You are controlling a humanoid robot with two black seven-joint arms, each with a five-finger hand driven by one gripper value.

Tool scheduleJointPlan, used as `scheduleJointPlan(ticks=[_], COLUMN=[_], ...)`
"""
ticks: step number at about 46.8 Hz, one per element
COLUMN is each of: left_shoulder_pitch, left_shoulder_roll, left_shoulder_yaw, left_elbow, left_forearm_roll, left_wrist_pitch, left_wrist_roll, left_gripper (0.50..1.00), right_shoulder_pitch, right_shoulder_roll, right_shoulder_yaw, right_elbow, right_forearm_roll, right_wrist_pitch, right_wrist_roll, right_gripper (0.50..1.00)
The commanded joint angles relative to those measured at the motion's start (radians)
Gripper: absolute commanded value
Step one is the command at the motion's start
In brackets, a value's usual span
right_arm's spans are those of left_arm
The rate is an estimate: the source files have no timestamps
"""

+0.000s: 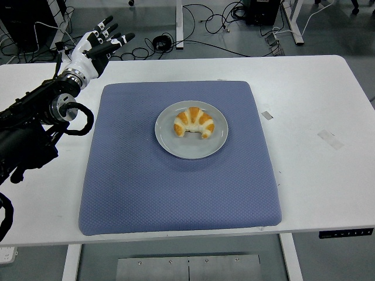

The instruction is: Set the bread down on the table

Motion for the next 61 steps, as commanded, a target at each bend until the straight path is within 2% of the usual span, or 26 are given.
scheduleJointPlan(ticks=[1, 36, 55, 58, 61], left_shoulder_pitch=[-0.002, -0.018, -0.028, -0.046, -0.072], left_shoulder_roll=[0.001, 0.031, -0.010, -0.010, -0.001], left_shoulder_yaw=[0.012, 0.018, 0.028, 0.064, 0.167], left_elbow=[0.000, 0.001, -0.002, -0.003, 0.000], left_forearm_roll=[0.010, 0.019, 0.008, 0.010, 0.010], left_wrist_pitch=[0.000, -0.002, 0.000, -0.005, -0.003], left_wrist_roll=[-0.002, 0.008, 0.010, 0.008, 0.008], left_gripper=[0.980, 0.980, 0.980, 0.980, 0.980], right_shoulder_pitch=[0.000, 0.000, 0.000, -0.001, 0.000], right_shoulder_roll=[0.000, 0.000, 0.000, 0.000, 0.000], right_shoulder_yaw=[-0.001, 0.000, 0.000, -0.001, 0.000], right_elbow=[0.000, 0.000, 0.000, 0.000, 0.000], right_forearm_roll=[0.000, 0.000, 0.000, 0.000, 0.000], right_wrist_pitch=[0.000, 0.000, 0.000, 0.000, 0.000], right_wrist_roll=[0.000, 0.000, 0.000, 0.000, 0.000], right_gripper=[1.000, 1.000, 1.000, 1.000, 1.000])
